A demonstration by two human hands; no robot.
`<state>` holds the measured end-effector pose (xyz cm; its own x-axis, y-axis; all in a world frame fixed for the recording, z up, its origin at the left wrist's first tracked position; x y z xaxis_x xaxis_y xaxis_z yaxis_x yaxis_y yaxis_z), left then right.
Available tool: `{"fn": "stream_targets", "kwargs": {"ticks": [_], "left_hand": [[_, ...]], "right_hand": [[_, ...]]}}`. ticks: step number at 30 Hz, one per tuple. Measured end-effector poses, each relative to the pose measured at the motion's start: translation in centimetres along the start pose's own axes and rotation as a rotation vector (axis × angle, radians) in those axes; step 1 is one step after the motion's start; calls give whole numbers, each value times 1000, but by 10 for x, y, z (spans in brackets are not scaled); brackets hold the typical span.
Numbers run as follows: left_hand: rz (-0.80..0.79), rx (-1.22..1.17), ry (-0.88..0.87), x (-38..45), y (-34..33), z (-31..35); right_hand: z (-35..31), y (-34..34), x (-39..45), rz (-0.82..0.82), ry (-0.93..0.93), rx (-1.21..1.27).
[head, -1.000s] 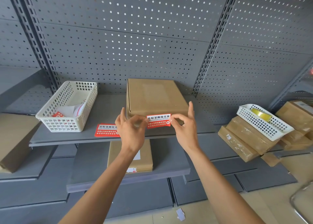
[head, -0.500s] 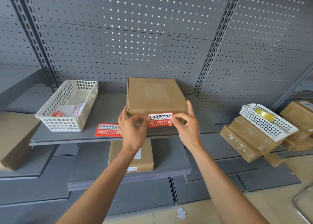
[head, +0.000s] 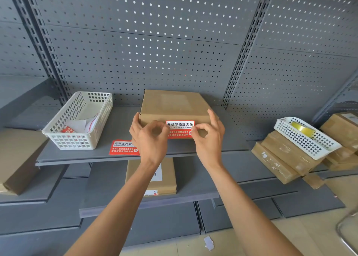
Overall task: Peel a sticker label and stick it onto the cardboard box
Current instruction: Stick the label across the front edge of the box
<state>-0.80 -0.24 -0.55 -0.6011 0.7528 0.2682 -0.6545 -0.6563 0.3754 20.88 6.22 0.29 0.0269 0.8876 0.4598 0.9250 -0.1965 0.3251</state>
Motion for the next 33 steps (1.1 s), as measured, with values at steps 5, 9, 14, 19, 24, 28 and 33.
{"fn": "stream_targets", "kwargs": {"ticks": [5,9,14,19,24,28,33], "left_hand": [[10,12,24,1,2,2],[36,24,38,2,4,-1],[48,49,28,4,6,0],[41,63,20,5,6,-1],[40,76,9,5,7,-1],[38,79,3,5,8,-2],[36,101,-10,6,9,-3]], "right_hand": [[-2,-2,-1,44,-7,-24],[-4,-4,-1,86,28,-101],[-8,-3,-3,125,42,-134],[-10,-4,-6,131,27,-159],[-12,-4,-9,162,4,-200],[-12,-5,-11,167,-11,-227],[-15,-4,-14,180,-17,-240]]}}
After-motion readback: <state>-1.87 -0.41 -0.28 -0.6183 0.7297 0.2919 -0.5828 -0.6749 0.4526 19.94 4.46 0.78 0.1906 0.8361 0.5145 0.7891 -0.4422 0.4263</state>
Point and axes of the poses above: each hand's wrist, its own x-axis towards the middle knuckle, its own y-axis out of the back of the hand, z = x × y, the point moved 10 cm from there along x, towards the middle knuckle, and after that the axes turned 6 degrees about x, right-handed, at the moved point
